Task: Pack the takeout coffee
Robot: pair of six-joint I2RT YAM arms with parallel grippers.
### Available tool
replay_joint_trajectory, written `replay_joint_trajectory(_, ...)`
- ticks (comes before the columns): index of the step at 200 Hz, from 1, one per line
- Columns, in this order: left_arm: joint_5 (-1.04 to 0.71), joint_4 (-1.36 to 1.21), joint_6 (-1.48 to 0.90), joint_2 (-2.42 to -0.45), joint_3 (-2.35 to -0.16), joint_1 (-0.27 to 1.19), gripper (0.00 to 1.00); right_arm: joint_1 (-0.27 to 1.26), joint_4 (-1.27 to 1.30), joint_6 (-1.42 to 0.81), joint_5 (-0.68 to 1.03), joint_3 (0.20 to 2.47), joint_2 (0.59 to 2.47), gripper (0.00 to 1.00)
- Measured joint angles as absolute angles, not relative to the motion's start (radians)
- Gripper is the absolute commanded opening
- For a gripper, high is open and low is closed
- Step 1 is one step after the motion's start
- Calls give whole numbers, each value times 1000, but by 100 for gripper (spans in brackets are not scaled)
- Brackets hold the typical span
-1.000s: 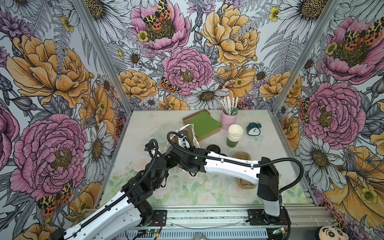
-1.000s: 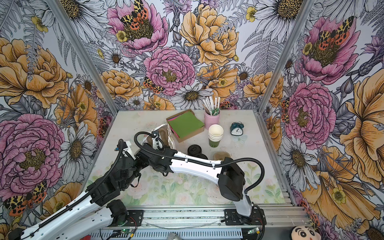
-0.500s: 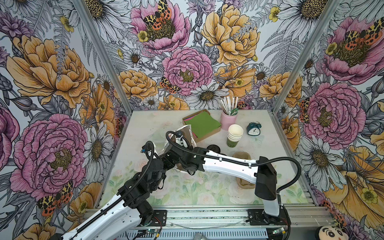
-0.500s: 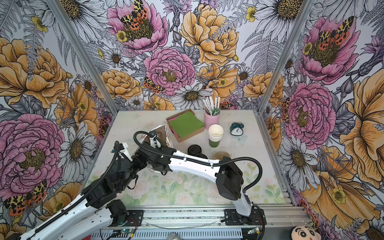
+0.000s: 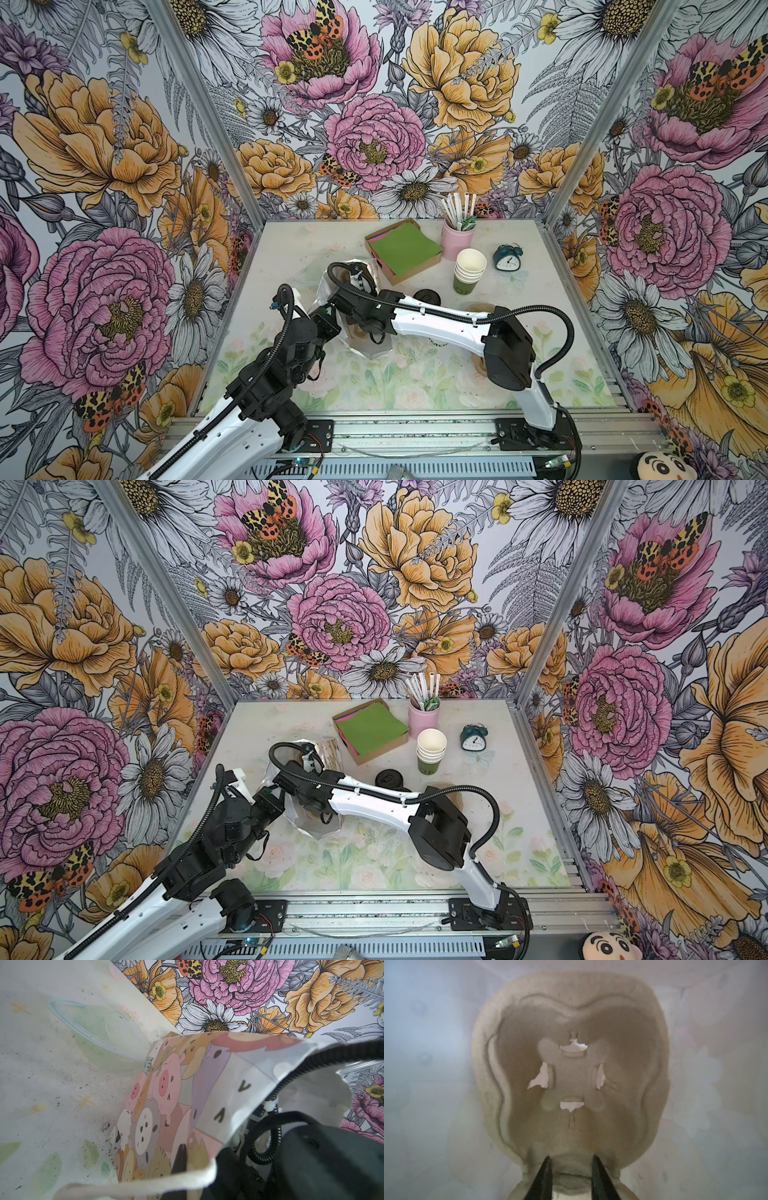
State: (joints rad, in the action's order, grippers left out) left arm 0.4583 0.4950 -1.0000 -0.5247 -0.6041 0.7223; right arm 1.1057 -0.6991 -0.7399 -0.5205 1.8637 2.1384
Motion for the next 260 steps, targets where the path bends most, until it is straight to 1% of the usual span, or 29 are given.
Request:
replay_joint_trajectory(80,412,506,-999,-560,-645,690,0,1074,-707,-712,-529,1980,2259,10)
replay_joint_trajectory(129,382,521,-996,-590,-657,650,0,1063,-712,-690,-517,2001,2299,11)
replay_joint_trajectory(167,371,522,-996,-598,-659,630,0,1058,-714,-686,-501,2027,2326,14)
replay_joint_trajectory(212,368,529,-996,-598,-664,629,0,1051,-712,-679,-491,2033,2337,19)
replay_joint_trajectory(260,360,528,-992,-607,-669,628,0,1034,-713,-678,-460,2046,2348,20)
